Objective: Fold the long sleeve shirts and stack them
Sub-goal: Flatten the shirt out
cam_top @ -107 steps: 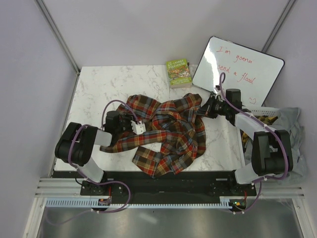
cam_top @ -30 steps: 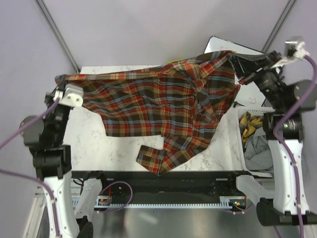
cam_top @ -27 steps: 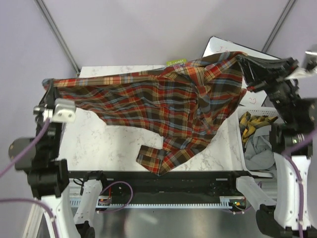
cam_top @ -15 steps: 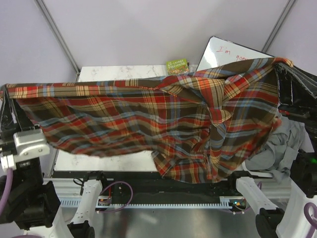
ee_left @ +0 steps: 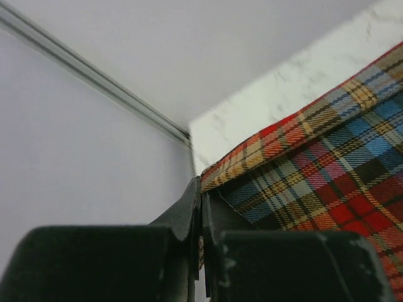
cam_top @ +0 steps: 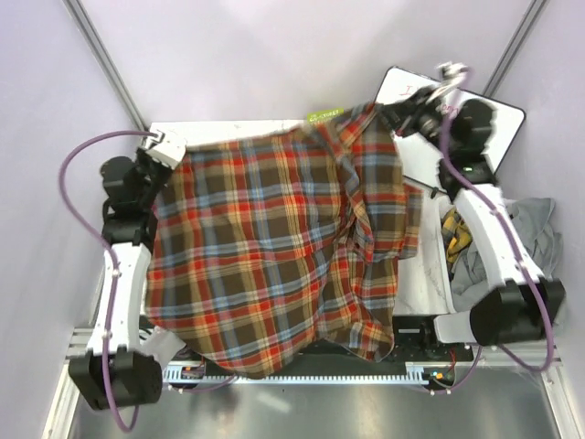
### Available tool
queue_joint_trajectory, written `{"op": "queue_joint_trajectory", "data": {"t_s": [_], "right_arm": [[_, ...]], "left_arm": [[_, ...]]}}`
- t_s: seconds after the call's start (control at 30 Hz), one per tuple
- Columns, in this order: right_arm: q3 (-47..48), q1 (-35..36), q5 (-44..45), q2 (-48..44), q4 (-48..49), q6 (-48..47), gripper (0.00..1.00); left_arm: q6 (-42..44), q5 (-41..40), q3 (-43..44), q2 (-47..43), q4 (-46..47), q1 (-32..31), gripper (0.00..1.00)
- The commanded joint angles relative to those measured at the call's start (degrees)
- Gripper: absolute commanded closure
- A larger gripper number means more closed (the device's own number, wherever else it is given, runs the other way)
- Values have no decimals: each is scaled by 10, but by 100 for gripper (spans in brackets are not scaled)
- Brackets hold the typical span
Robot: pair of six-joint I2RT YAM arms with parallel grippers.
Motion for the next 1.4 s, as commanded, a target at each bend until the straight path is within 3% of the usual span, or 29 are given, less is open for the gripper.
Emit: {"op": "queue_joint_trajectory", "data": {"t_s": [0.0, 0.17, 0.3, 0.5, 0.6, 0.63, 0.67, 0.7, 0.77, 0.8, 0.83, 0.87, 0.93, 1.07, 1.2, 1.37], "right_arm": [[-51, 46, 36, 48, 34, -90, 100], [-47, 57, 51, 190, 62, -147, 100], [31, 66, 51, 294, 33, -173, 100], [96, 91, 89, 383, 42, -166, 100], [133, 94, 112, 403, 33, -165, 90], [148, 94, 118, 405, 3, -170, 86], [165, 93, 120, 407, -21, -175, 79], [197, 93, 134, 404, -77, -188, 59], [208, 92, 131, 376, -131, -212, 38], [194, 92, 132, 359, -166, -223, 18], [185, 92, 132, 322, -182, -246, 14], [175, 92, 132, 304, -199, -264, 10], [161, 92, 119, 258, -276, -314, 2], [124, 94, 68, 193, -419, -386, 6], [67, 104, 57, 158, -575, -476, 16], [-34, 120, 63, 115, -620, -537, 24]], "left_arm": [[30, 26, -63, 77, 131, 2, 98], [32, 41, -36, 288, 189, 2, 98], [30, 30, 52, 425, 177, -4, 98], [29, 3, 144, 531, 154, -11, 98], [7, -45, 194, 558, 134, -11, 96], [-6, -77, 211, 567, 117, -9, 90], [-24, -88, 234, 566, 98, -7, 85], [-28, -90, 239, 559, 51, -4, 74], [-28, -48, 230, 513, -19, 3, 40], [-30, -32, 219, 492, -43, 4, 28], [-33, -2, 207, 471, -94, 4, 10], [-36, 11, 179, 421, -116, 5, 4], [-39, 57, 144, 372, -198, 6, 4], [7, 137, 30, 259, -321, 2, 7], [48, 125, -75, 200, -355, -2, 14], [99, 69, -152, 200, -361, -2, 20]]}}
